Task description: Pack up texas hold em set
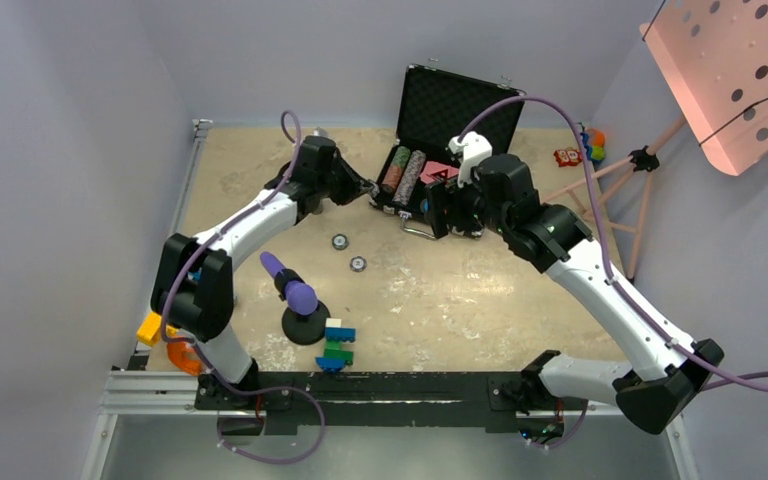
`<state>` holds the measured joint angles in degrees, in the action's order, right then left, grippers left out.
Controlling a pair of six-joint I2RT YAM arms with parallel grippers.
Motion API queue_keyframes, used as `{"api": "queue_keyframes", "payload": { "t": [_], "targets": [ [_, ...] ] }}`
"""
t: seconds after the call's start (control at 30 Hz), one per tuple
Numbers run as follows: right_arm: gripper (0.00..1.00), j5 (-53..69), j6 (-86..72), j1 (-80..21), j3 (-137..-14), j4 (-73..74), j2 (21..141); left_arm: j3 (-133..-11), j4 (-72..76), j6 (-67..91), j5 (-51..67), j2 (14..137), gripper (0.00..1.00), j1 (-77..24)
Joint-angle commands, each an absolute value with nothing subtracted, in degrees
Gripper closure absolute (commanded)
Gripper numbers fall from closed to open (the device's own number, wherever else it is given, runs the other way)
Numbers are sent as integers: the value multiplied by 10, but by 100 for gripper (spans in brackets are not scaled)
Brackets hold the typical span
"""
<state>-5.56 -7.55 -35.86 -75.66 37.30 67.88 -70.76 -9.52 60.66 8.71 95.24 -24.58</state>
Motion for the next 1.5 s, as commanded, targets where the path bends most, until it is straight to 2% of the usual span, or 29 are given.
{"api": "queue_keyframes", "payload": {
  "t": [0.0,0.27,0.73,1.47],
  "targets": [
    [6,-77,-83,-356,-739,334,661,-784,-126,657,-29,990,100,-258],
    [7,-72,-83,-355,-726,321,657,-862,-188,709,-110,1073,100,-286],
    [7,-71,-82,-355,-717,318,647,-987,-232,730,-126,1196,100,-293],
    [8,-74,-81,-355,-711,316,650,-1039,-240,727,-122,1270,100,-294]
  ]
}}
